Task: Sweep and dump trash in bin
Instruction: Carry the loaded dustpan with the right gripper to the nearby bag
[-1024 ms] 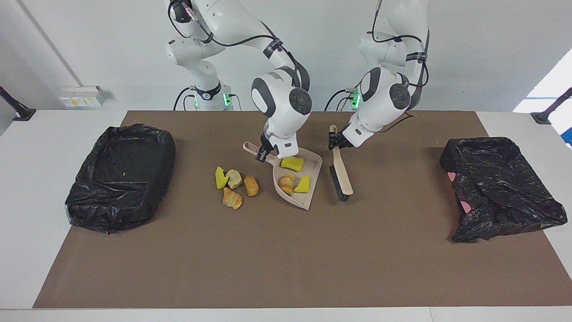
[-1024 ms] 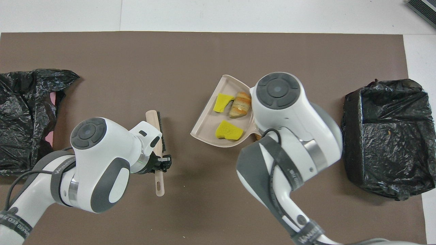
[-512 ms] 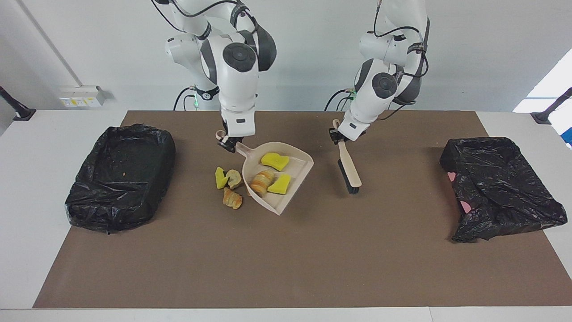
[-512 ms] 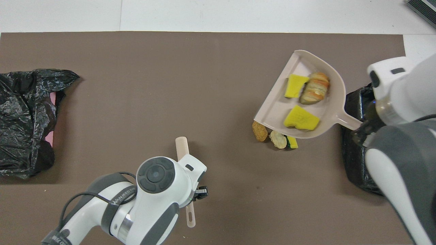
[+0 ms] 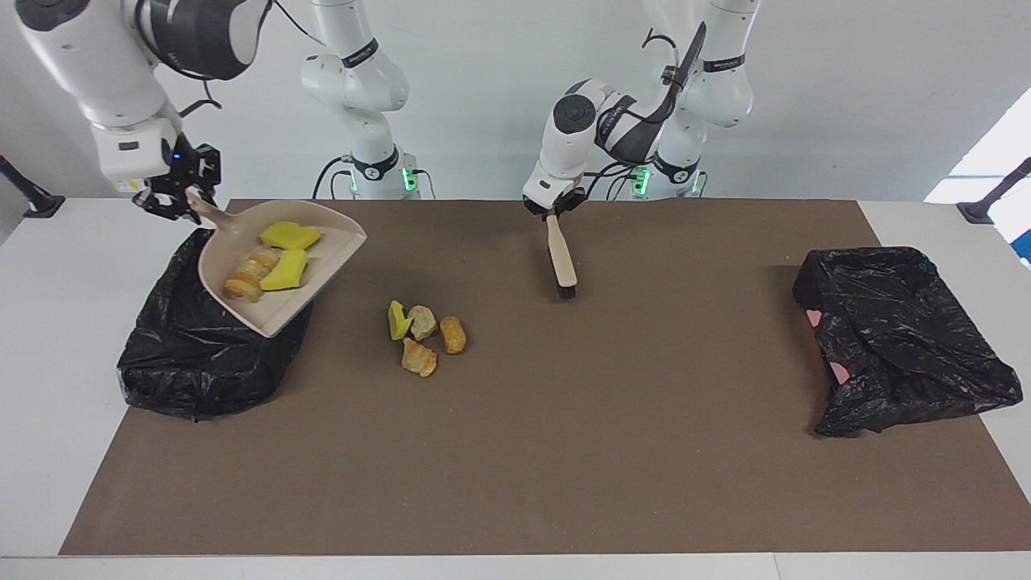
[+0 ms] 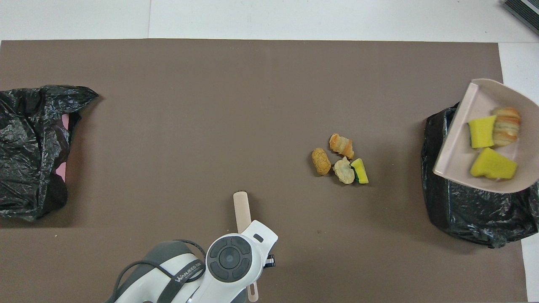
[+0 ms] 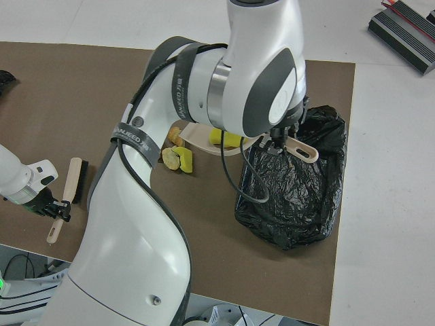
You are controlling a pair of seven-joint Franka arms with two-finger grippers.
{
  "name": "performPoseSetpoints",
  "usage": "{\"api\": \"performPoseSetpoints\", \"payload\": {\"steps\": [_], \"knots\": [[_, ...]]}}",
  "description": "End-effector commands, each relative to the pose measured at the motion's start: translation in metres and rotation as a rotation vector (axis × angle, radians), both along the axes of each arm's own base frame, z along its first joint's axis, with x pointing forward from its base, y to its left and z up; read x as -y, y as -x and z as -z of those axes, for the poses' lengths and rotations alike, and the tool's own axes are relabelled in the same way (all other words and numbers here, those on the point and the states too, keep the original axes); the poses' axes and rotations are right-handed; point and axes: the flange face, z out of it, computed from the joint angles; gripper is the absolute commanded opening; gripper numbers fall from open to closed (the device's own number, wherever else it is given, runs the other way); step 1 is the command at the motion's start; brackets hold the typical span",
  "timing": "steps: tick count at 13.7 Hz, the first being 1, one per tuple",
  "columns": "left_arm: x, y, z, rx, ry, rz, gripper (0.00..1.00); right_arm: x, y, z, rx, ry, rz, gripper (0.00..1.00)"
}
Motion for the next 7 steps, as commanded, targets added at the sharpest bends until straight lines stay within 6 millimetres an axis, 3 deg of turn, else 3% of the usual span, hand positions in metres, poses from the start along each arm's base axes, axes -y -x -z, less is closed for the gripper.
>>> {"api": "performPoseSetpoints", "payload": {"steps": [1,4,5,6,7], "knots": [[-0.008,0.004,0.004,0.022,0.014,-0.01,0.0,0.053,0.022,0.015,-0.038,0.112,-0.1,0.0],[-0.013,0.004,0.011,0.017,0.038,-0.033,0.04,0.062,0.031,0.02,-0.132,0.308,-0.193,0.0],[-0.013,0.004,0.011,0.014,0.039,-0.017,0.47,0.056,0.025,0.021,-0.127,0.366,-0.238,0.0],[-0.013,0.002,0.01,0.012,0.041,-0.01,0.99,0.044,0.019,0.023,-0.129,0.406,-0.283,0.0],[-0.014,-0.002,0.009,0.013,0.043,-0.012,1.0,0.03,0.013,0.029,-0.149,0.437,-0.321,0.0]]}}
